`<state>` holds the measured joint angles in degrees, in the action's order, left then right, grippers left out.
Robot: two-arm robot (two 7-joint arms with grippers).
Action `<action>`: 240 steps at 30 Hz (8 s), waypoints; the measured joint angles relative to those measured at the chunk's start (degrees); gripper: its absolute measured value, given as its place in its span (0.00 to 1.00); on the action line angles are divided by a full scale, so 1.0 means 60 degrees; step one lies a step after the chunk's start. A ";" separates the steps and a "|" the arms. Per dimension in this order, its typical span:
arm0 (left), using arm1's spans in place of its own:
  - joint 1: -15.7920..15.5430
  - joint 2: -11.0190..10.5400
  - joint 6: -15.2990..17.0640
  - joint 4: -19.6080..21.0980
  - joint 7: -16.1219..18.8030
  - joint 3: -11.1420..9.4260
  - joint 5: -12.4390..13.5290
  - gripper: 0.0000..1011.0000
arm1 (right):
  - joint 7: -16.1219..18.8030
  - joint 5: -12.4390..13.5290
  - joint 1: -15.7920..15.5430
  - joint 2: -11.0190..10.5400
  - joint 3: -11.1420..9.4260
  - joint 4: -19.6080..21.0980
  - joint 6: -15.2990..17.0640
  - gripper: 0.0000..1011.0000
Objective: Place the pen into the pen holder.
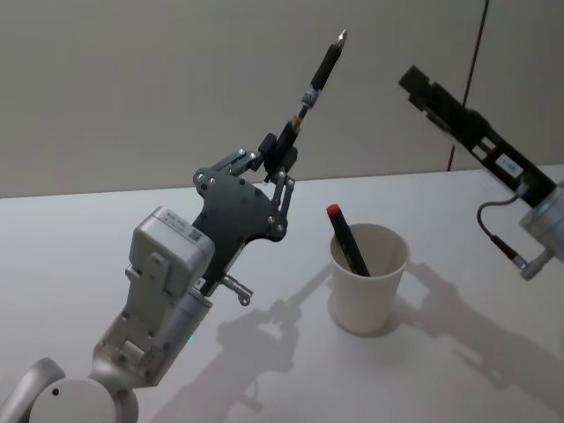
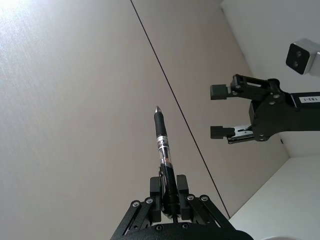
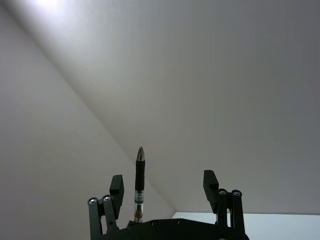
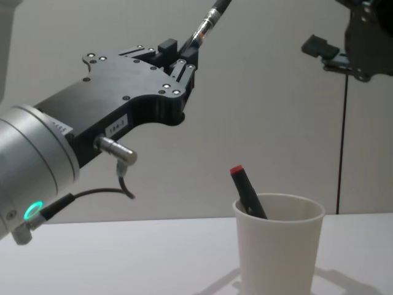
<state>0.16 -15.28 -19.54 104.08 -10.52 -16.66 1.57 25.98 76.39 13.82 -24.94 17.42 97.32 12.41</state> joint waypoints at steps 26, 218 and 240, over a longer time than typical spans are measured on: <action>0.0185 0.0015 0.0220 0.0224 0.0129 -0.0012 0.0090 0.19 | -0.0702 0.2208 0.1116 0.1379 0.0670 -0.0965 0.1542 0.99; 0.0331 -0.0038 0.0287 0.0370 0.0227 0.0062 0.0073 0.99 | -0.0180 -0.2301 0.0674 -0.0857 0.0308 -0.0338 -0.0601 0.13; 0.0332 -0.0039 0.0287 0.0370 0.0227 0.0061 0.0073 0.99 | 0.0290 -0.3413 0.1270 -0.0344 0.0809 -0.1077 0.0678 0.13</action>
<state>2.14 -15.52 -17.81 106.30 -9.16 -16.29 2.01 27.72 55.91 21.44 -27.00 22.27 90.86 16.48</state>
